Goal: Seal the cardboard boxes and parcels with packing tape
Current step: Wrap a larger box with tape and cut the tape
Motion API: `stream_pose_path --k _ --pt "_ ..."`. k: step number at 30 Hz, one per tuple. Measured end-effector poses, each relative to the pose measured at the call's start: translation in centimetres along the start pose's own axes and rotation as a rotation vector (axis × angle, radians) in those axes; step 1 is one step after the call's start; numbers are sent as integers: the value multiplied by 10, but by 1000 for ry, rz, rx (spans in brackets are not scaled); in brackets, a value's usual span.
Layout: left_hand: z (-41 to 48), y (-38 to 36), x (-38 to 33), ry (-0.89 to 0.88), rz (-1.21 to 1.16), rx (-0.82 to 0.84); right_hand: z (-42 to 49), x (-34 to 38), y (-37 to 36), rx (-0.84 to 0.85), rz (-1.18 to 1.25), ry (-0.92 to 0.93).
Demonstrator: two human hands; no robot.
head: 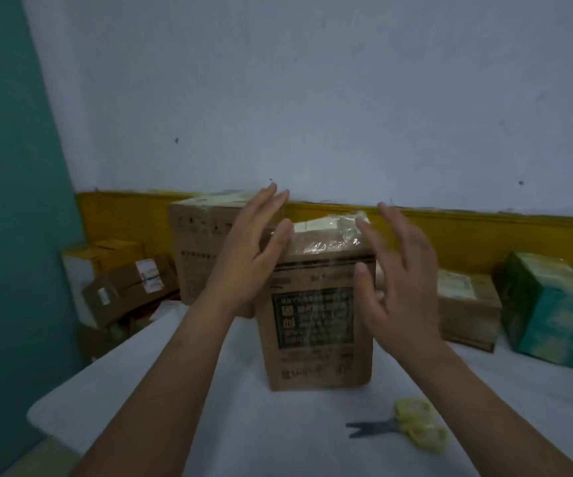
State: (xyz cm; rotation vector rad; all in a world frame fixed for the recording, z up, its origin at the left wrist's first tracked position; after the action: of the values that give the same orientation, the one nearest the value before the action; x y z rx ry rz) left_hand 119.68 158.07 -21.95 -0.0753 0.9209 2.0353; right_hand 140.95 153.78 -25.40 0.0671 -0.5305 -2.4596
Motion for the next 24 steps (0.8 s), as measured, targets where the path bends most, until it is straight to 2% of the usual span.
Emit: stream_pose_path --k 3,5,11,13,16,20,22,24 --pt "4 -10 0 90 -107 16 -11 7 -16 206 -74 35" --pt "7 -12 -2 165 -197 8 -14 3 -22 282 -108 6" --pt "-7 -4 6 355 -424 -27 -4 -8 -27 366 -143 -60" --pt "-19 0 8 414 -416 -36 -1 -12 -29 382 -199 -75" --pt "-54 10 -1 467 -315 -156 1 -7 -23 322 -282 -69" --pt "-142 9 -27 643 -302 -368 -31 31 -10 187 -25 54" --pt "-188 2 -40 777 -328 -407 -69 54 -14 311 104 196" --pt "-232 -11 -47 936 -337 -377 -110 70 -23 474 175 291"
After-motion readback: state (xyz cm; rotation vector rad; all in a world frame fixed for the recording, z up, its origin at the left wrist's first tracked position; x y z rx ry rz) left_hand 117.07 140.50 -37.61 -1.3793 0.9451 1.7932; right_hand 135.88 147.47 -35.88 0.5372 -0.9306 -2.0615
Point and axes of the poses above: each hand's wrist, its own z-axis towards the middle knuckle, its own y-axis out of the back of the hand, x = y × z, the point moved 2 cm from there along z, towards the middle knuckle, and after that the axes turned 8 degrees about x, right-handed, at the moved point
